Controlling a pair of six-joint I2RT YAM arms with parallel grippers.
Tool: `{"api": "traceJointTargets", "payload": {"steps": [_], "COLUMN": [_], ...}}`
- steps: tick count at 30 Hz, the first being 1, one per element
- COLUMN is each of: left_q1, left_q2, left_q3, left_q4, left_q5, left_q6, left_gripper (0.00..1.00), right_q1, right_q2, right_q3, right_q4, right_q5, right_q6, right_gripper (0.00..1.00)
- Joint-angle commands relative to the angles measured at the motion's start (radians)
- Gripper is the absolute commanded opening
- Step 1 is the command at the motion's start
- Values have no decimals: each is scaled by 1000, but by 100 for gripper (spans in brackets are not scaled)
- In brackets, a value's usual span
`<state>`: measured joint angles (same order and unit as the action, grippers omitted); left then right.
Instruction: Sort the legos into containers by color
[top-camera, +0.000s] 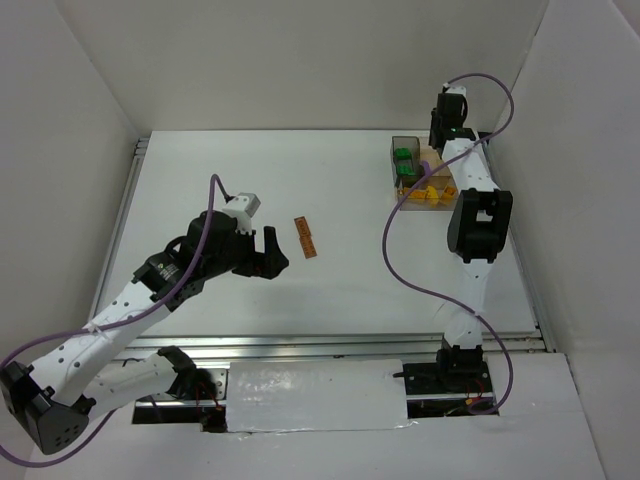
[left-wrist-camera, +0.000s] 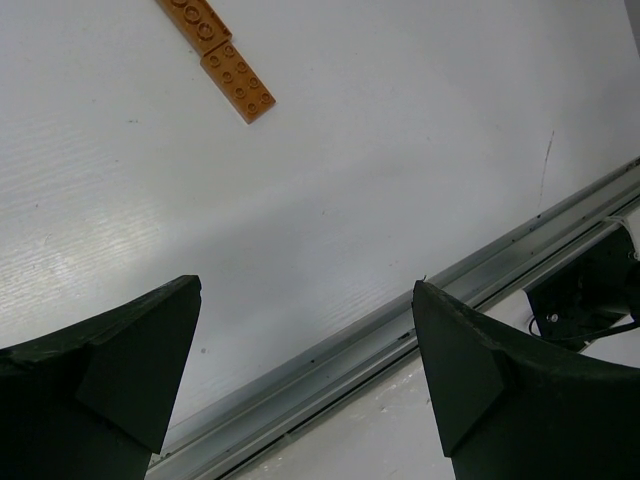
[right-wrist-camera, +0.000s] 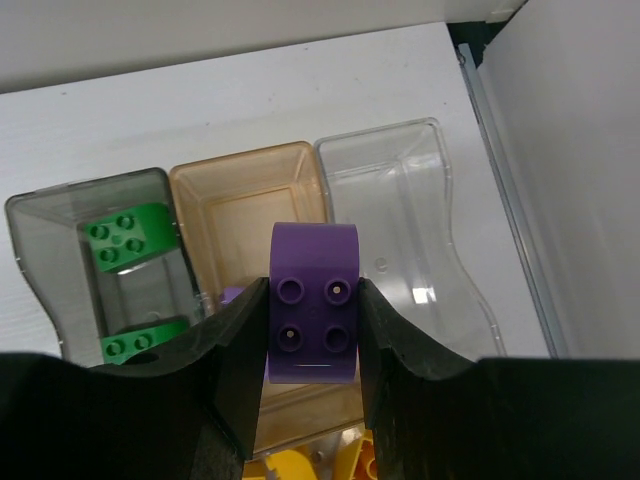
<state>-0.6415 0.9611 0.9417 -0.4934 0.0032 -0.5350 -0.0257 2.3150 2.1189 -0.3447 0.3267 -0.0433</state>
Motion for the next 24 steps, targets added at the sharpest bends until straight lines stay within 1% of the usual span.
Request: {"api": "traceJointTargets", "payload": {"steps": [1, 4, 5, 6, 12, 16, 18, 19, 20, 21, 22, 23, 24], "left_q1": [6, 5, 6, 6, 6, 5, 6, 5, 6, 6, 5, 6, 6], "left_q2": [-16, -18, -18, -21, -12, -12, 2, 13, 30, 75, 105, 134, 196], "left_q3": [-6, -4, -6, -6, -6, -23, -32, -38, -37, -20, -6, 11, 46], "left_q4": [44, 35, 36, 38, 35, 55, 72, 82, 101, 101, 101, 99, 98], "left_q5": [26, 21, 20, 20, 15, 11, 1, 1, -47, -64, -80, -106, -115], "left_q6": [-14, -11, -13, -13, -16, -33, -60, -77, -95, -135, -154, -173, -198], "left_gripper": [99, 100, 99, 100, 100, 100, 99, 100, 99, 99, 100, 100, 99], "right_q1": [-13, -13, -13, -13, -14, -13, -13, -11, -7, -5, 6, 15, 21], "right_q2": [20, 29, 27, 27, 21, -2, -20, -55, -87, -177, -230, -288, -399], "right_q3": [33, 33, 32, 27, 53, 65, 76, 76, 43, 0, -49, -173, -233], "right_q4": [21, 23, 23, 27, 15, -2, -26, -45, -66, -66, -59, -24, -8], "right_q5": [-28, -32, -35, -37, -54, -77, -93, -104, -156, -205, -265, -378, -409], "right_q6": [-18, -17, -10, -7, 11, 28, 78, 98, 153, 183, 209, 253, 278], "right_gripper": [17, 22, 30, 59, 68, 69, 69, 69, 69, 68, 68, 69, 70]}}
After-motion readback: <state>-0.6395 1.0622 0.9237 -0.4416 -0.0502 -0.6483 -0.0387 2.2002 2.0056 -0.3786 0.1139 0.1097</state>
